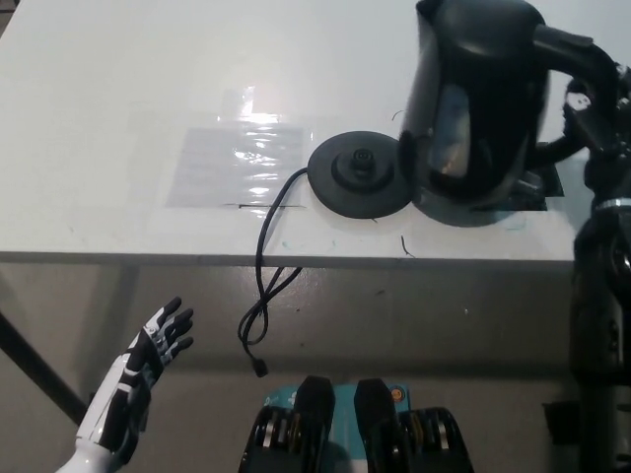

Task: A kettle and its base are kept separately on the desk infront of the robot and the robot uses its right hand to lift the kettle by its handle and places it on its base to align it correctly.

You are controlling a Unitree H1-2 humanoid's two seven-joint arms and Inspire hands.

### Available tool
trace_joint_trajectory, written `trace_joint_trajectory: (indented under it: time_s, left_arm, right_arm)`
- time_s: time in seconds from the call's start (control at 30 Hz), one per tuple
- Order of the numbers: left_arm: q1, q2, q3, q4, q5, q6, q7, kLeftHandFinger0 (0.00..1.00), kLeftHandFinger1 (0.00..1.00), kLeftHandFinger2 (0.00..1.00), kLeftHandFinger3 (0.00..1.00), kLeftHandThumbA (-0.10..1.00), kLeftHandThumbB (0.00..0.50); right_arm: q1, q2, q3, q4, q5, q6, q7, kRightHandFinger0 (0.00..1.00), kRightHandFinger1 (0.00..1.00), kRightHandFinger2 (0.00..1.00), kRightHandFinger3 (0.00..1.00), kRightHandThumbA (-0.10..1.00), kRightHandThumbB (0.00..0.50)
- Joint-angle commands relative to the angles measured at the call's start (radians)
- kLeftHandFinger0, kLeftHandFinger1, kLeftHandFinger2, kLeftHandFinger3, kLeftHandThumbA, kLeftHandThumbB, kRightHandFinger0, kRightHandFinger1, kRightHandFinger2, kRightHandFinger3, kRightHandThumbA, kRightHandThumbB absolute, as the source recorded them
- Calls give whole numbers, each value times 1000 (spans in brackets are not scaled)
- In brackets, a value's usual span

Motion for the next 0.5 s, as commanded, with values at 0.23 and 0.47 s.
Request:
trace_joint_trajectory:
  time_s: [0.23,0.47]
  left_arm:
    - [3,15,-3,-24,8,-25,-19,1000,1000,1000,1000,1000,0]
    - [6,13,-5,-27,13,-21,-18,1000,1000,1000,1000,1000,0]
  right_arm:
    - [-195,44,57,-7,-29,-82,-33,0,156,499,53,-100,124]
    - [-242,58,75,84,-54,-89,-65,0,87,392,76,-100,123]
